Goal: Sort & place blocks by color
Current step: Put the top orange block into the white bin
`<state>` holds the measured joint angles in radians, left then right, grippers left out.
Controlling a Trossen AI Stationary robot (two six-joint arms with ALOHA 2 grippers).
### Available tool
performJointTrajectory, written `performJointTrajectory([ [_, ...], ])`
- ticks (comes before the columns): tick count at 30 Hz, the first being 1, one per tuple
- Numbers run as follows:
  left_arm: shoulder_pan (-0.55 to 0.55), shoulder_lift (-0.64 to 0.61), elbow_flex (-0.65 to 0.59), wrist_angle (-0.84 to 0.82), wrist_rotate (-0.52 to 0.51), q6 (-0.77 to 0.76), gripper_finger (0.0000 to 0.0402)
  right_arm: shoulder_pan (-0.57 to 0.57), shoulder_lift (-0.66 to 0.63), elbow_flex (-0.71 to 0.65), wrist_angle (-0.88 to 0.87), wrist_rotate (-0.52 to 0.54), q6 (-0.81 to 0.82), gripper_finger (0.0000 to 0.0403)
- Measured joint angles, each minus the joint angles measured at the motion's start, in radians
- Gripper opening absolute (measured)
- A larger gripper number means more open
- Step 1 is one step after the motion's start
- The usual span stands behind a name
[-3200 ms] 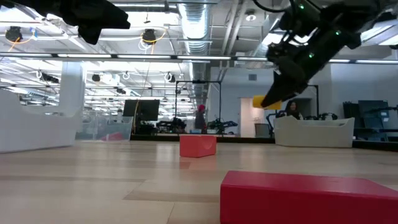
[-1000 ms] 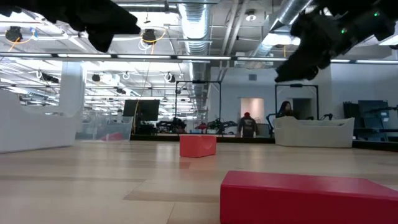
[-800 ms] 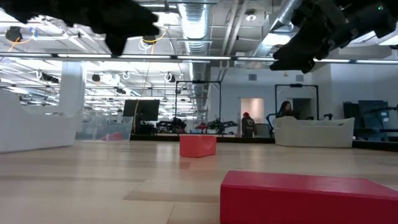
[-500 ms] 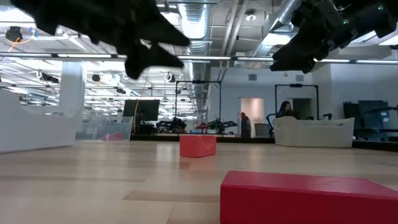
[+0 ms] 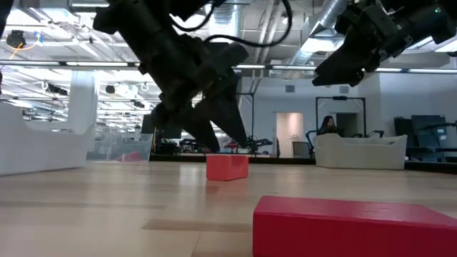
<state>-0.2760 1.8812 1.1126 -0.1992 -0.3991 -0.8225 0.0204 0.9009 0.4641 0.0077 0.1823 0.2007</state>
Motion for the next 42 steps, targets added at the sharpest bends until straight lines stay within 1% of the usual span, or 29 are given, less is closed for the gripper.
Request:
performJointTrajectory([
  [2, 0.000, 0.019, 0.021, -0.028, 0.017, -0.044, 0.0289, 0.000, 0.000, 0.000, -0.007, 0.000, 0.000, 0.0260],
  [6, 0.000, 0.050, 0.024, -0.021, 0.048, -0.104, 0.0288, 0.000, 0.000, 0.000, -0.006, 0.000, -0.003, 0.0260],
  [10, 0.004, 0.070, 0.024, -0.023, 0.048, -0.143, 0.0288, 0.000, 0.000, 0.000, -0.004, 0.000, -0.008, 0.0260],
  [15, 0.007, 0.082, 0.025, -0.032, 0.032, -0.152, 0.0287, 0.000, 0.000, 0.000, -0.003, 0.000, -0.008, 0.0260],
  [17, 0.007, 0.087, 0.026, -0.051, 0.019, -0.152, 0.0280, 0.000, 0.000, 0.000, -0.002, 0.000, -0.008, 0.0260],
  [19, 0.006, 0.094, 0.028, -0.070, -0.001, -0.151, 0.0260, 0.000, 0.000, 0.000, 0.000, 0.000, -0.008, 0.0260],
  [21, 0.006, 0.095, 0.028, -0.098, -0.007, -0.149, 0.0228, 0.000, 0.000, 0.000, 0.000, 0.000, -0.008, 0.0260],
  [23, 0.007, 0.095, 0.028, -0.125, -0.012, -0.133, 0.0188, 0.000, 0.000, 0.000, 0.000, 0.000, -0.008, 0.0260],
  [26, 0.006, 0.088, 0.027, -0.150, -0.019, -0.102, 0.0114, 0.000, 0.000, 0.000, 0.000, 0.000, -0.008, 0.0260],
  [27, 0.007, 0.083, 0.026, -0.155, -0.013, -0.086, 0.0097, 0.000, 0.000, 0.000, 0.000, 0.000, -0.008, 0.0260],
  [28, 0.008, 0.076, 0.025, -0.157, -0.008, -0.063, 0.0097, 0.000, 0.000, 0.000, 0.000, 0.000, -0.008, 0.0260],
  [31, 0.007, 0.035, 0.018, -0.218, -0.004, -0.017, 0.0097, 0.000, 0.000, 0.000, 0.000, 0.000, -0.008, 0.0260],
  [33, 0.007, -0.024, 0.017, -0.277, -0.013, 0.002, 0.0097, 0.000, 0.000, 0.000, 0.000, 0.000, -0.008, 0.0260],
  [36, -0.009, -0.139, 0.020, -0.401, -0.105, -0.003, 0.0097, 0.000, 0.000, 0.000, 0.000, 0.000, -0.008, 0.0260],
  [38, -0.027, -0.209, 0.020, -0.488, -0.142, -0.009, 0.0097, 0.000, 0.000, 0.000, 0.000, 0.000, -0.008, 0.0260],
  [40, -0.051, -0.284, 0.020, -0.588, -0.165, -0.036, 0.0097, 0.000, 0.000, 0.000, 0.000, 0.000, -0.009, 0.0260],
  [42, -0.086, -0.357, 0.009, -0.721, -0.192, -0.119, 0.0097, 0.000, 0.000, 0.000, 0.000, 0.000, -0.009, 0.0260],
])
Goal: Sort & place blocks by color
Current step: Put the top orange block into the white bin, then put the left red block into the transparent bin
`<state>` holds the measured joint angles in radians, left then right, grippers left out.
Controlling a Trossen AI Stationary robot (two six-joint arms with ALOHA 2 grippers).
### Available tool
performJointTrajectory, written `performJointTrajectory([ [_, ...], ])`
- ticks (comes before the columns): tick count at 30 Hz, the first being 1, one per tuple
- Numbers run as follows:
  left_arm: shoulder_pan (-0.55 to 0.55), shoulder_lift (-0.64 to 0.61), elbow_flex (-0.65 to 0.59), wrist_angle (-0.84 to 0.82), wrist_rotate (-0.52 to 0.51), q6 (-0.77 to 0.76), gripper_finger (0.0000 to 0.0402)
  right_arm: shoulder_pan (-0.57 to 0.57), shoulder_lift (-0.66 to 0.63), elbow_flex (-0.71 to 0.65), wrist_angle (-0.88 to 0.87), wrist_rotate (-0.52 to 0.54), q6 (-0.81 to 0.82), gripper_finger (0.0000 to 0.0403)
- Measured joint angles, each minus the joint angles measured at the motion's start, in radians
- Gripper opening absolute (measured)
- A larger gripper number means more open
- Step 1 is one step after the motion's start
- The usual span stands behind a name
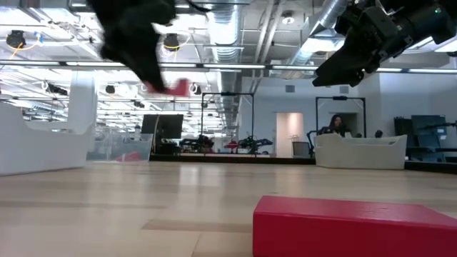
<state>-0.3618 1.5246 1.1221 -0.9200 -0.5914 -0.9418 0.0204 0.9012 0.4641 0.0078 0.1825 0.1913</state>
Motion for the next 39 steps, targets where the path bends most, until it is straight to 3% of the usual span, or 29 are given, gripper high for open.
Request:
performJointTrajectory([
  [4, -0.102, -0.130, -0.040, -0.281, -0.050, -0.289, 0.0097, 0.000, 0.000, 0.000, 0.000, 0.000, -0.003, 0.0260],
  [8, -0.230, -0.256, -0.121, -0.432, -0.056, -0.585, 0.0097, 0.000, 0.000, 0.000, 0.001, 0.001, -0.009, 0.0260],
  [12, -0.318, -0.352, -0.245, -0.433, -0.002, -0.817, 0.0097, 0.000, 0.000, 0.000, 0.004, 0.001, -0.009, 0.0260],
  [16, -0.355, -0.396, -0.375, -0.377, 0.112, -0.952, 0.0097, 0.000, 0.000, 0.000, 0.016, 0.001, -0.008, 0.0260],
  [24, -0.364, -0.386, -0.394, -0.334, 0.121, -0.954, 0.0104, 0.000, 0.000, 0.000, 0.034, 0.001, -0.008, 0.0260],
  [33, -0.364, -0.386, -0.394, -0.340, 0.130, -0.966, 0.0214, 0.000, 0.000, 0.000, 0.038, 0.001, 0.002, 0.0260],
  [37, -0.364, -0.388, -0.368, -0.341, 0.024, -0.953, 0.0234, 0.001, 0.000, 0.000, 0.038, -0.001, 0.010, 0.0260],
  [39, -0.364, -0.388, -0.327, -0.336, -0.095, -0.895, 0.0234, 0.010, 0.000, 0.000, 0.038, -0.001, 0.024, 0.0260],
])
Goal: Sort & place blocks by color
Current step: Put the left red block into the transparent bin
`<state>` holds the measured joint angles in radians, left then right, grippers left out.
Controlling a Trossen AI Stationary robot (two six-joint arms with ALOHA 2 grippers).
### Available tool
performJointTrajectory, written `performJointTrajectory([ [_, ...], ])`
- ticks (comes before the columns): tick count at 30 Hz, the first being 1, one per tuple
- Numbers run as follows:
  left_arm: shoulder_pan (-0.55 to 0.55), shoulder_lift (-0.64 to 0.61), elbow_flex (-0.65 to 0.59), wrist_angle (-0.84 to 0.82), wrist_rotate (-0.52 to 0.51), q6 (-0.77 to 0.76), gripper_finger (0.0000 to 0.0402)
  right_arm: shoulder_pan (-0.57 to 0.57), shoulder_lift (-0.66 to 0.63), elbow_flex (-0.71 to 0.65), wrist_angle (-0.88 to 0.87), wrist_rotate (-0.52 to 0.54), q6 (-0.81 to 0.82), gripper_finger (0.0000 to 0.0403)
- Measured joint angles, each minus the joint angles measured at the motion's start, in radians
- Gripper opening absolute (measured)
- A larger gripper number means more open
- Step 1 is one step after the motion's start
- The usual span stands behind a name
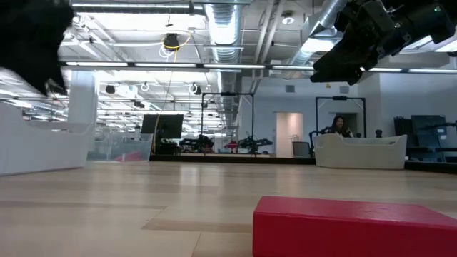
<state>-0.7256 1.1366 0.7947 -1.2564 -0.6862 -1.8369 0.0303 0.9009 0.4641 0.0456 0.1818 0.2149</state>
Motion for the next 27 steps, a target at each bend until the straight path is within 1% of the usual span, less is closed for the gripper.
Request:
performJointTrajectory([
  [3, -0.013, -0.001, 0.067, 0.065, -0.252, 0.161, 0.0229, 0.025, -0.008, 0.000, -0.004, -0.001, 0.026, 0.0260],
  [5, -0.014, -0.001, 0.090, 0.177, -0.416, 0.317, 0.0224, 0.049, -0.008, 0.007, -0.012, -0.011, 0.053, 0.0260],
  [6, -0.014, -0.001, 0.097, 0.246, -0.480, 0.411, 0.0221, 0.062, -0.011, 0.017, -0.022, -0.026, 0.067, 0.0260],
  [7, -0.013, -0.001, 0.103, 0.326, -0.521, 0.513, 0.0218, 0.078, -0.018, 0.029, -0.028, -0.043, 0.073, 0.0260],
  [9, -0.002, -0.001, 0.106, 0.499, -0.536, 0.722, 0.0212, 0.116, -0.022, 0.065, -0.023, -0.067, 0.074, 0.0260],
  [11, 0.007, 0.003, 0.101, 0.705, -0.496, 0.920, 0.0206, 0.157, -0.026, 0.100, -0.050, -0.072, 0.066, 0.0260],
  [13, 0.017, 0.023, 0.094, 0.944, -0.428, 1.127, 0.0200, 0.198, -0.029, 0.137, -0.068, -0.072, 0.031, 0.0260],
  [17, 0.033, 0.119, 0.091, 1.413, -0.209, 1.566, 0.0185, 0.264, -0.030, 0.201, -0.109, -0.040, -0.004, 0.0260],
  [20, 0.052, 0.215, 0.091, 1.700, -0.021, 1.828, 0.0176, 0.295, -0.030, 0.236, -0.150, -0.011, -0.004, 0.0260],
  [22, 0.073, 0.278, 0.091, 1.811, 0.126, 1.929, 0.0172, 0.311, -0.031, 0.246, -0.188, 0.004, 0.030, 0.0260],
  [23, 0.090, 0.307, 0.090, 1.851, 0.185, 1.943, 0.0171, 0.316, -0.031, 0.246, -0.210, 0.002, 0.060, 0.0260],
  [24, 0.109, 0.332, 0.090, 1.880, 0.228, 1.941, 0.0170, 0.320, -0.030, 0.246, -0.234, -0.001, 0.086, 0.0260],
  [27, 0.170, 0.391, 0.090, 1.902, 0.291, 1.871, 0.0169, 0.342, -0.030, 0.246, -0.292, -0.006, 0.153, 0.0260],
])
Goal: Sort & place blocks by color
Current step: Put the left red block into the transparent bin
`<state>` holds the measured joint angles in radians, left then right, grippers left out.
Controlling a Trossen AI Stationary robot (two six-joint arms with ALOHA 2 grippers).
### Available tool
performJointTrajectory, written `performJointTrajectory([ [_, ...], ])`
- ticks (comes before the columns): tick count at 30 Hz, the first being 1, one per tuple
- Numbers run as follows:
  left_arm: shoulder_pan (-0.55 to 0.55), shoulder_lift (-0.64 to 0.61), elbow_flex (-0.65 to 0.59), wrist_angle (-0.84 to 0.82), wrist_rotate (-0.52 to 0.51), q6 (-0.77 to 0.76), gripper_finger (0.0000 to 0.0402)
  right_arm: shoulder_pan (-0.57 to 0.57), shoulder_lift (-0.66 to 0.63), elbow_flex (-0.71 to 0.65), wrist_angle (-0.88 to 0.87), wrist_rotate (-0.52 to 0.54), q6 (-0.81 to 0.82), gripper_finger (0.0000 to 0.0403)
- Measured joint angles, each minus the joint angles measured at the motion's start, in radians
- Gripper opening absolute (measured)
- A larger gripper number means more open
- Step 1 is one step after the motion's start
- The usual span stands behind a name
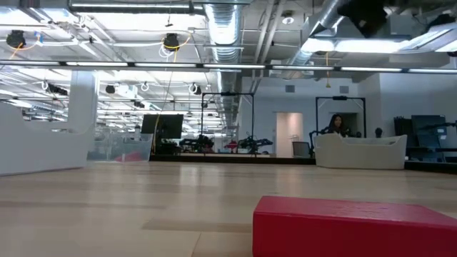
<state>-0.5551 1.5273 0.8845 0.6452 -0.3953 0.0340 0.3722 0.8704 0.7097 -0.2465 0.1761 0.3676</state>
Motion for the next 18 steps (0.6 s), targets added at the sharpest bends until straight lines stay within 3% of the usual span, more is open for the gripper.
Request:
performJointTrajectory([
  [7, 0.094, 0.064, -0.001, 0.000, 0.055, -0.081, 0.0169, 0.055, 0.001, 0.000, -0.119, 0.012, 0.160, 0.0260],
  [12, 0.103, 0.046, -0.014, 0.000, 0.038, -0.022, 0.0169, 0.054, 0.001, 0.000, -0.218, 0.014, 0.274, 0.0260],
  [16, 0.143, 0.000, -0.118, 0.048, 0.075, -0.037, 0.0169, 0.050, 0.023, 0.000, -0.345, -0.029, 0.362, 0.0260],
  [18, 0.167, -0.022, -0.200, 0.154, 0.074, -0.054, 0.0169, 0.042, 0.032, 0.000, -0.396, -0.076, 0.424, 0.0260],
])
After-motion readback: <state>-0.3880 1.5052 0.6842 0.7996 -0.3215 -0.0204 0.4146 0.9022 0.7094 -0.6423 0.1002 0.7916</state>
